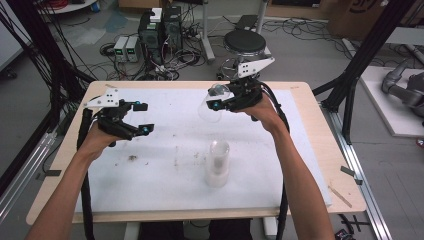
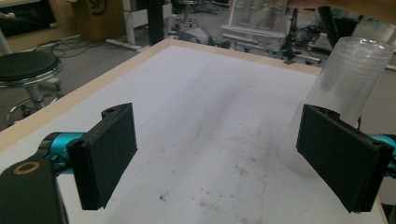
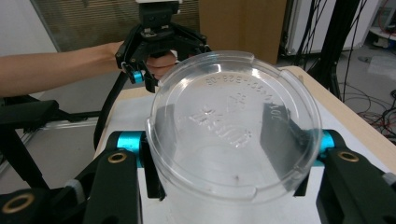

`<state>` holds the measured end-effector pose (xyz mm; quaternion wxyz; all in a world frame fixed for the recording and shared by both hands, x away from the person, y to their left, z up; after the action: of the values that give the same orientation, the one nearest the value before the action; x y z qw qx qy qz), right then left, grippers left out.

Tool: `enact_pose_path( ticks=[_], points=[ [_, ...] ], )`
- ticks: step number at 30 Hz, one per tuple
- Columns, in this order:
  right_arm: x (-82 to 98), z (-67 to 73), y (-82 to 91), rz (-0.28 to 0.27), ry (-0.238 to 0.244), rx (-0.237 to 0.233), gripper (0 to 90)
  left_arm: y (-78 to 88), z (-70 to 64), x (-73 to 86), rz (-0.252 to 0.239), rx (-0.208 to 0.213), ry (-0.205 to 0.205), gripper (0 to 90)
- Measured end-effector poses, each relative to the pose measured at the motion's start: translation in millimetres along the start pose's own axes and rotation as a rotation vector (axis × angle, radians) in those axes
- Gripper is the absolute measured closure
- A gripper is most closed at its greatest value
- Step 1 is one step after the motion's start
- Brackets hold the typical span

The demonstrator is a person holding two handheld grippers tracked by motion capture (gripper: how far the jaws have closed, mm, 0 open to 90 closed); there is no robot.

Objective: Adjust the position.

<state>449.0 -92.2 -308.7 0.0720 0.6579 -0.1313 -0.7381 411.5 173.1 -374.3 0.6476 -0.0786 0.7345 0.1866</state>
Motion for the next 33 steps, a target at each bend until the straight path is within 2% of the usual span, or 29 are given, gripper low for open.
enact_pose_path(
  ticks=[3,7,13,18,28,33],
  points=[
    [-0.2,0.5,-1.5,0.001,0.006,-0.005,46.8,-9.6,0.1,-6.0,0.004,0.047,-0.002,12.1],
    [-0.3,-0.2,-3.9,-0.002,0.016,-0.008,46.9,-21.5,-0.4,-15.8,0.01,0.09,-0.017,12.1],
    [-0.6,2.9,-5.9,0.002,0.013,-0.02,47.1,-34.0,1.3,-28.9,-0.012,0.117,-0.029,12.2],
    [-1.4,4.4,-7.1,-0.002,0.013,-0.027,47.2,-47.7,-5.3,-37.9,-0.045,0.152,-0.053,12.2],
    [-5.9,8.3,-9.5,-0.035,0.03,-0.052,47.5,-85.0,-19.4,-45.6,-0.07,0.236,-0.04,12.2],
    [-7.3,9.0,-8.1,-0.049,0.023,-0.058,47.5,-96.6,-23.4,-48.9,-0.084,0.252,-0.044,12.3]
  ],
)
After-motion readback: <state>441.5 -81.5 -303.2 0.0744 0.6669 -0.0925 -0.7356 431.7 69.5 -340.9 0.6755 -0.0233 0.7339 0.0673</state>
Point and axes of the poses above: each handheld gripper's, and its own axes: y roughly backward along the jaws, x roughly out of its underside, z roughly to its left, the point moved 7 cm from there along -y, roughly forward along the jaws, and after that the axes turned 4 degrees about -z, right-handed, at the moved point
